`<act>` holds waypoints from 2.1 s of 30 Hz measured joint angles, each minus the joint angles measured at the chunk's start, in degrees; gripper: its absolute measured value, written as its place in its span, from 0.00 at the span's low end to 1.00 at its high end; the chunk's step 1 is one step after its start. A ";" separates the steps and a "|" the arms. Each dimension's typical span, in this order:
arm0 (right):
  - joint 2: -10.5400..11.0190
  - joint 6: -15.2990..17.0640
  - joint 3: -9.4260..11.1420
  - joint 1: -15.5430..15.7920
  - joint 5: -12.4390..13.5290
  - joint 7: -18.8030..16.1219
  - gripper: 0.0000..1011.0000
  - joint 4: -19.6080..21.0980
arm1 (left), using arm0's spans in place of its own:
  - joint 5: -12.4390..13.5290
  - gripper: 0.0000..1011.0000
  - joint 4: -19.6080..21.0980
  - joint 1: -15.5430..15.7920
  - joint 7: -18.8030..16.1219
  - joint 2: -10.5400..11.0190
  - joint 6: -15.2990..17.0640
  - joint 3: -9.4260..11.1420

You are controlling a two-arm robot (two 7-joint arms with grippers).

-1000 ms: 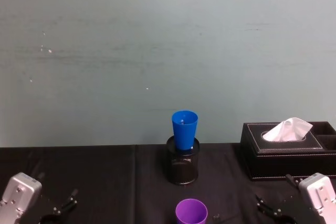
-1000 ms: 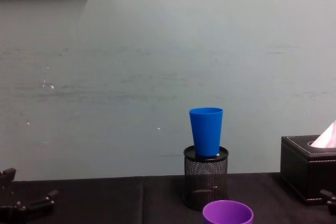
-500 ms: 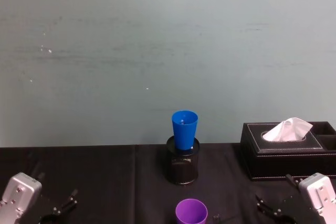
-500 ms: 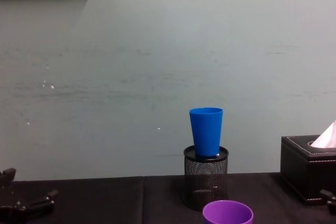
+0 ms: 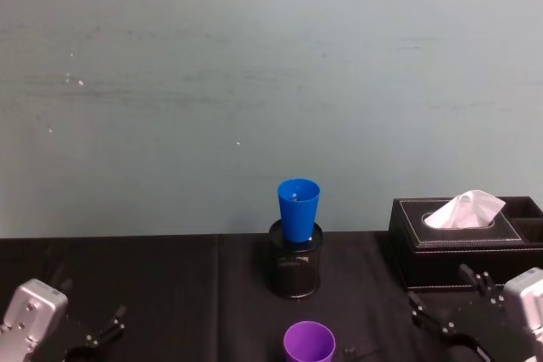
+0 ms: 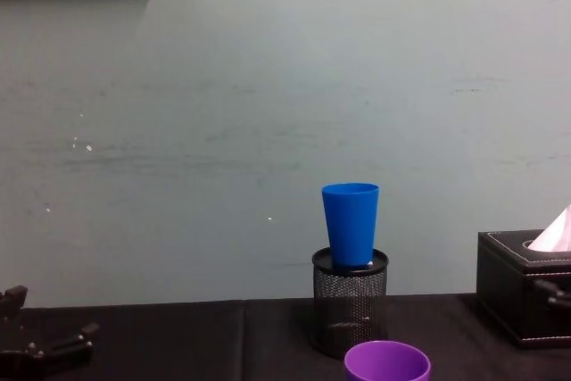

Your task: Pick up one cup with a gripper and tap it against the other cup.

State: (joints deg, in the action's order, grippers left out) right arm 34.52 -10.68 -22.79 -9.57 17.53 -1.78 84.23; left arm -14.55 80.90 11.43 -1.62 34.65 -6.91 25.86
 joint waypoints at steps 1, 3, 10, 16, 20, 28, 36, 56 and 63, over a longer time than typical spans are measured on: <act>0.09 -0.04 0.26 0.22 0.50 -0.50 0.99 0.41 | 0.00 0.99 0.00 0.00 0.00 0.00 0.00 0.00; 0.59 0.30 0.92 0.91 1.97 -2.14 0.99 1.75 | 0.00 0.99 0.00 0.00 0.00 0.00 0.00 0.00; 2.39 2.29 2.49 3.76 8.15 -9.46 0.99 5.10 | 0.00 0.99 0.00 0.00 0.00 0.00 0.00 0.00; 3.09 2.49 1.73 4.19 12.72 -19.19 0.99 5.49 | 0.00 0.99 0.00 0.00 0.00 0.00 0.00 0.00; 2.89 3.48 -0.20 2.57 13.31 -25.19 0.99 4.11 | 0.00 0.99 0.00 0.00 0.00 0.00 0.00 0.00; 0.84 5.24 -2.73 -0.52 12.20 -30.35 0.99 0.37 | 0.00 0.99 0.00 0.00 0.00 0.00 0.00 0.00; -1.64 5.89 -4.05 -2.95 10.03 -32.13 0.99 -2.98 | 0.00 0.99 0.00 0.00 0.00 0.00 0.00 0.00; -8.92 3.00 -4.66 -8.53 8.51 -35.52 0.99 -14.08 | 0.00 0.99 0.00 0.00 0.00 0.00 0.00 0.00; -10.90 2.10 -5.13 -10.67 7.91 -36.68 0.99 -17.64 | 0.00 0.99 0.00 0.00 0.00 0.00 0.00 0.00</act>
State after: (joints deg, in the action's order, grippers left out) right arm 23.61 -8.58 -27.92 -20.24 25.44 -38.46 66.59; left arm -14.55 80.90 11.43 -1.62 34.65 -6.91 25.86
